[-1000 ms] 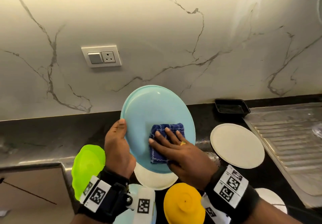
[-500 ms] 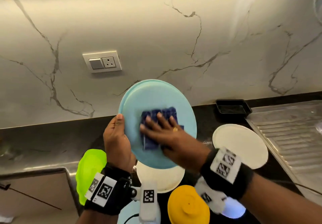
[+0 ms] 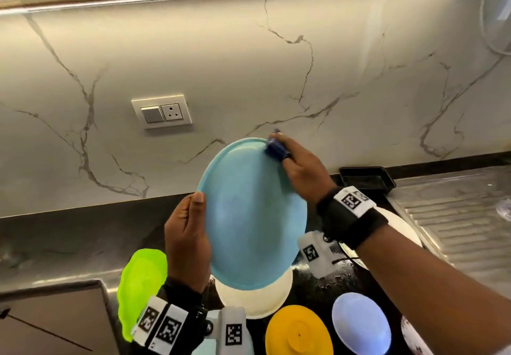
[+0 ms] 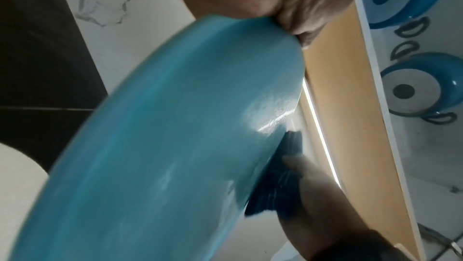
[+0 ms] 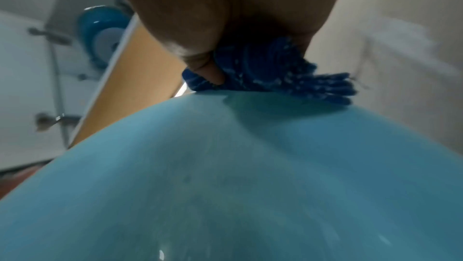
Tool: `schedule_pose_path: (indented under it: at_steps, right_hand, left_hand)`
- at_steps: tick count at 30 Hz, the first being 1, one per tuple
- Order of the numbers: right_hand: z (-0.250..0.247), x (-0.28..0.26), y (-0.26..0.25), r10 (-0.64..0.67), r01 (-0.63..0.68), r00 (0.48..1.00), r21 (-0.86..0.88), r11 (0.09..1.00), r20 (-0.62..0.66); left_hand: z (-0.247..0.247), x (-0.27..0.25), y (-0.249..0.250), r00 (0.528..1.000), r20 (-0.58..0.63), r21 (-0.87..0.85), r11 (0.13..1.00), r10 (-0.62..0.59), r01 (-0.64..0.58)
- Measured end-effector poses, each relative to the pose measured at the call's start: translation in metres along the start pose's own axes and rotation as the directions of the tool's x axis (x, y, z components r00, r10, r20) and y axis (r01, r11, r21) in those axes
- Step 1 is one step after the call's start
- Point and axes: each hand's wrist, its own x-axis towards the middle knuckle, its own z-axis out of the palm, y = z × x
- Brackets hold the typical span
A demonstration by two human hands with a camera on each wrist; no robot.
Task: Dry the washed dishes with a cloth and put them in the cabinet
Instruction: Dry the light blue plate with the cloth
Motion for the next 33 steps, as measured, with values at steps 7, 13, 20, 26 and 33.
schedule_pose_path:
  at_steps: [7,13,20,26,33]
  right_hand:
    - [0.006,-0.03,-0.038,-0.017,0.013,0.999,-0.078,0.997,-0.048]
    - [0.019,-0.046,-0.07,-0.393,0.404,0.913,-0.381,0.832,0.109]
    - [-0.014,-0.022,-0.044,-0.007,-0.01,0.997,-0.219,0.976,-0.076]
    - [0.016,-0.058,-0.072,-0.362,0.384,0.923,-0.264,0.885,0.129]
    - [-0.02,-0.017,-0.017,0.042,-0.049,0.995,-0.071,0.996,-0.092]
  left_hand:
    - [0.002,0.006,0.008,0.977,0.14,0.308,0.931,0.16,-0.196]
    - [0.013,0.003,0.008,0.959,0.129,0.386,0.878,0.253,-0.283]
    - [0.016,-0.005,0.006,0.955,0.143,0.436,0.85,0.26,-0.297]
    - [0.012,0.007,0.007,0.952,0.139,0.421,0.854,0.274,-0.307]
    - [-0.003,0.0,0.01,0.985,0.048,0.234,0.956,0.168,-0.174]
